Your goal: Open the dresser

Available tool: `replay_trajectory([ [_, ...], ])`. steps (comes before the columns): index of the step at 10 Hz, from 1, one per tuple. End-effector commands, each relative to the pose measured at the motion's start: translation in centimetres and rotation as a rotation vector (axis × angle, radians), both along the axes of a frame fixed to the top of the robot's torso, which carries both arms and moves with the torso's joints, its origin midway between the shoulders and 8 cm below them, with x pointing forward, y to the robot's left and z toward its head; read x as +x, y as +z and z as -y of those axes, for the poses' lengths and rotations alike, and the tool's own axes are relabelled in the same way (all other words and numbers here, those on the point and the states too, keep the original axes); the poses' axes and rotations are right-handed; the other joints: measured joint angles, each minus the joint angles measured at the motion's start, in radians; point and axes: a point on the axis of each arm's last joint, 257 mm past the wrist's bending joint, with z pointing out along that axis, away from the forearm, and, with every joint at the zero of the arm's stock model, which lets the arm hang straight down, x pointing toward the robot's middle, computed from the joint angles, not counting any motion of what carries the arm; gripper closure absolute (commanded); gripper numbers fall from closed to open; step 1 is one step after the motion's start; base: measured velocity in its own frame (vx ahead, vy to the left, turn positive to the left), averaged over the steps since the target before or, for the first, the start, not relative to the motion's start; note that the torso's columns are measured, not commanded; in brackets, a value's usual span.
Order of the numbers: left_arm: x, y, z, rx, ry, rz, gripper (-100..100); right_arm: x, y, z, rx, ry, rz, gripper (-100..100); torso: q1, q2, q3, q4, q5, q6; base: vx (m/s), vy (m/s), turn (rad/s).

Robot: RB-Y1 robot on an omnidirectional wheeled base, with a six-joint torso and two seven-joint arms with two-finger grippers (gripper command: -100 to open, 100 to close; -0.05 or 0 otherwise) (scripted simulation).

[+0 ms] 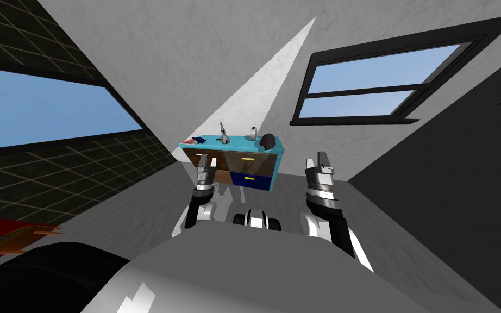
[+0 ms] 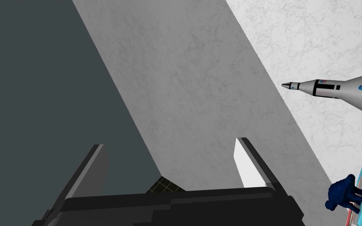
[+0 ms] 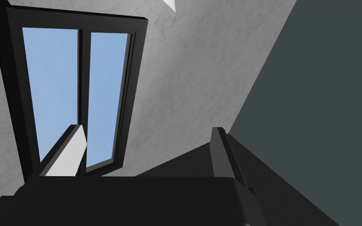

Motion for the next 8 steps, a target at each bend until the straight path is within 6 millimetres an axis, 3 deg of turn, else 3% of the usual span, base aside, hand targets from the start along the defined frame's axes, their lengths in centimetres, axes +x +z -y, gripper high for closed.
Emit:
replay_trajectory([
  [1,1.4,-2.2,0.2,0.014,-0.003,-0.051,-100,0.0,0.0,0.0,0.000,0.000,0.000,0,0.000,0.001,0.000,0.000,0.000,0.000,0.079,-0.003,-0.029],
  [8,4.6,-9.1,0.0,0.020,0.004,-0.199,-100,0.0,0.0,0.0,0.000,0.000,0.000,0,0.000,0.002,0.001,0.000,0.000,0.000,0.089,-0.002,-0.034],
])
